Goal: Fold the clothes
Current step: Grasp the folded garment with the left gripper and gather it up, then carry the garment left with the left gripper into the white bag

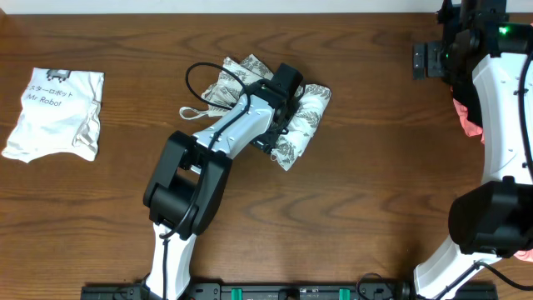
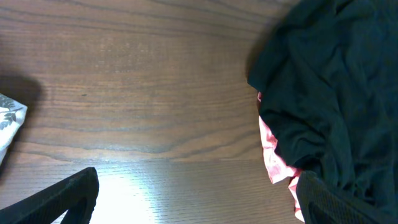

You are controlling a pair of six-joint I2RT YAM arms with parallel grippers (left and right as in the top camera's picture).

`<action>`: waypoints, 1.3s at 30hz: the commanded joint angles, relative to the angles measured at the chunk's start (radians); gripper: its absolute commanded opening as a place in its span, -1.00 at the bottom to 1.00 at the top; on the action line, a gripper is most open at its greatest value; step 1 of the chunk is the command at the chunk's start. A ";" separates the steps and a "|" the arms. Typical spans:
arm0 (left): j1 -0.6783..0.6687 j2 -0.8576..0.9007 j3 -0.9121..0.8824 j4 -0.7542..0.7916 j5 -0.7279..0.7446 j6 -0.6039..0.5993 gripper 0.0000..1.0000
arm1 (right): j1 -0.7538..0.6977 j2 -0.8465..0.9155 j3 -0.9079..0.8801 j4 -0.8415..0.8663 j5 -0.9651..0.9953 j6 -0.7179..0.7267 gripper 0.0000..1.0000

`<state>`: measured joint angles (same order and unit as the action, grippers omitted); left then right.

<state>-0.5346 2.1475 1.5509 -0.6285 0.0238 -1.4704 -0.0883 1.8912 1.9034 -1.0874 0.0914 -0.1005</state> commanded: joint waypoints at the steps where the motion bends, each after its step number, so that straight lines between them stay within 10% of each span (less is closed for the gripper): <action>1: 0.008 0.077 -0.012 -0.021 -0.015 -0.013 0.97 | -0.002 -0.004 0.006 -0.002 0.013 0.018 0.99; 4: 0.008 0.115 -0.012 -0.019 -0.015 -0.013 0.91 | -0.002 -0.004 0.006 -0.002 0.013 0.018 0.98; 10: 0.015 0.128 -0.011 -0.015 -0.016 0.042 -0.42 | -0.002 -0.004 0.006 -0.002 0.013 0.018 0.99; 14: 0.018 0.126 -0.011 -0.011 -0.016 0.124 -0.88 | -0.002 -0.004 0.006 -0.002 0.013 0.018 0.98; 21: 0.060 0.122 -0.010 -0.010 -0.020 0.434 -0.88 | -0.002 -0.004 0.006 -0.002 0.013 0.018 0.99; 31: 0.197 -0.003 -0.010 -0.057 -0.029 1.256 -0.88 | -0.002 -0.004 0.006 -0.002 0.013 0.018 0.98; 39: 0.303 -0.192 -0.008 -0.060 -0.195 1.507 -0.88 | -0.002 -0.004 0.006 -0.002 0.013 0.018 0.99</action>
<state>-0.2642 2.0495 1.5410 -0.6987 -0.0700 -0.1467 -0.0883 1.8912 1.9034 -1.0874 0.0914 -0.1005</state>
